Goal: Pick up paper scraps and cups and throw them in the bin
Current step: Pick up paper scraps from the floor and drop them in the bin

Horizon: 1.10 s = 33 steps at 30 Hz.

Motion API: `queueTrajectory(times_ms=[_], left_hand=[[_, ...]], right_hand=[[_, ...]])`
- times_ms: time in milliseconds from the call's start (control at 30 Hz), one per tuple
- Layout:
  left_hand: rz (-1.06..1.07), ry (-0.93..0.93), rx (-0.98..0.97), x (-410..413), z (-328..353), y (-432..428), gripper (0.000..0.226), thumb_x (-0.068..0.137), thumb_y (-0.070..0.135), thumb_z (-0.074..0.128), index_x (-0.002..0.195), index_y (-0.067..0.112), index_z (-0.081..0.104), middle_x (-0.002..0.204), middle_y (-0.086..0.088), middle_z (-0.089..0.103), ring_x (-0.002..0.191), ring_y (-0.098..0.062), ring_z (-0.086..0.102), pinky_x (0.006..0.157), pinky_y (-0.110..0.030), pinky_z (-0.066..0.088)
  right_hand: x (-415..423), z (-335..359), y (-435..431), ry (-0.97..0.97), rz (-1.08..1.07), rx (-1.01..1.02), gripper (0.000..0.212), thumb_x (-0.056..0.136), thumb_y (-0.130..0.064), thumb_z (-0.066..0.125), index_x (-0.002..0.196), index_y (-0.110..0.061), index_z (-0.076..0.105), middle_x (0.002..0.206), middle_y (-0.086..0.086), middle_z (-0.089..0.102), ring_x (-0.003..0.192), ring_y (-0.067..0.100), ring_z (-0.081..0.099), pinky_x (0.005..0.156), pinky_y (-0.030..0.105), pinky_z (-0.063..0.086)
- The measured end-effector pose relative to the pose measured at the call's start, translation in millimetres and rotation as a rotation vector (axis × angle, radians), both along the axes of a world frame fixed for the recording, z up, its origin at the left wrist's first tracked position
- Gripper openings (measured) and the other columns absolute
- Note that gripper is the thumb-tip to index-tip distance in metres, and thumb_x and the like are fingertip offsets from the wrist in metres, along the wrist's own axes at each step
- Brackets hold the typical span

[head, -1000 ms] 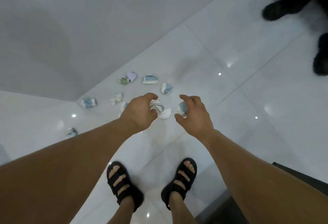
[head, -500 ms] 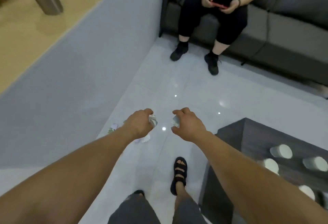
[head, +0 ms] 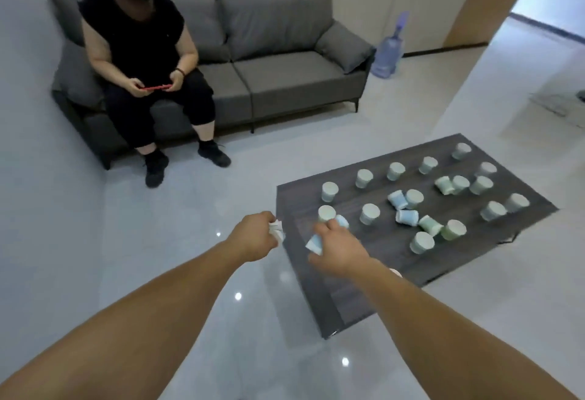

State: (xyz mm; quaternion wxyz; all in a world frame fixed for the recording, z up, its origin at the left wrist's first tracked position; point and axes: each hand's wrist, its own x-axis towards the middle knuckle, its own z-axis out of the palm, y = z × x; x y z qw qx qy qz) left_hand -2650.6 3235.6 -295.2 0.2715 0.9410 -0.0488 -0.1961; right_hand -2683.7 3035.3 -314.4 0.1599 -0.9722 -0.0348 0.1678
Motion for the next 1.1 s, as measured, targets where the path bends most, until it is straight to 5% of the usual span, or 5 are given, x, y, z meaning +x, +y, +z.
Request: queueTrajectory(times_ms=[167, 633, 1100], left_hand=[[-0.297, -0.052, 0.007, -13.3, 17.4, -168.1, 0.039, 0.085, 0.020, 0.057, 0.125, 0.018, 0.054, 0.117, -0.004, 0.060, 0.088, -0.016, 0.054, 0.069, -0.022, 0.040], [-0.886, -0.098, -0.010, -115.2, 27.5, -577.4, 0.047, 0.085, 0.023, 0.061, 0.130, 0.014, 0.053, 0.123, -0.010, 0.061, 0.112, -0.027, 0.057, 0.085, -0.025, 0.040], [-1.238, -0.013, -0.053, -126.1, 14.8, -905.7, 0.051, 0.088, 0.035, 0.061, 0.134, 0.015, 0.049, 0.128, -0.011, 0.057, 0.110, -0.027, 0.058, 0.083, -0.026, 0.044]], right_hand=[[-64.6, 18.1, -149.6, -0.037, -0.244, 0.006, 0.066, 0.086, -0.042, 0.060, 0.145, -0.025, 0.035, 0.136, 0.003, 0.038, 0.122, 0.027, 0.043, 0.095, 0.038, 0.043], [-277.5, 25.4, -485.9, -0.069, -0.907, 0.021, 0.070, 0.087, -0.043, 0.063, 0.147, -0.026, 0.033, 0.143, 0.001, 0.036, 0.125, 0.024, 0.044, 0.098, 0.037, 0.044], [-311.4, 22.5, -745.7, -0.039, -1.322, -0.033, 0.068, 0.087, -0.043, 0.061, 0.147, -0.025, 0.033, 0.143, 0.002, 0.036, 0.126, 0.023, 0.042, 0.097, 0.034, 0.041]])
